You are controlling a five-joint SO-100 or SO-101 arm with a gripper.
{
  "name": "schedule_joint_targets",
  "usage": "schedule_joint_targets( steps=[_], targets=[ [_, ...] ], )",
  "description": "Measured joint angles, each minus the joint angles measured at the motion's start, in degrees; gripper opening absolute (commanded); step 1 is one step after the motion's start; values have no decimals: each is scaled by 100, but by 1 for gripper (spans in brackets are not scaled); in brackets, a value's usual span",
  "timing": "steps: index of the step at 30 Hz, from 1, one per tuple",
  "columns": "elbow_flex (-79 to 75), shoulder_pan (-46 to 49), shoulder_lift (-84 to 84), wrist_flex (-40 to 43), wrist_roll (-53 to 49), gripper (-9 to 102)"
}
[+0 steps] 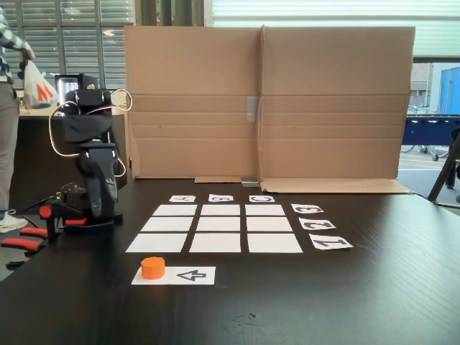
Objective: Pick up the round, orange token and place it in the grid on square B3.
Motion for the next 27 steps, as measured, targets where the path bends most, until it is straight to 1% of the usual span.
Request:
schedule_joint_targets(
  steps=[6, 22, 27],
  targets=[
    [-44, -308, -519, 0, 185, 50],
    [-281, -993, -1055, 0, 800, 53],
    [-290, -1063, -1230, -62, 633, 54]
  ],
)
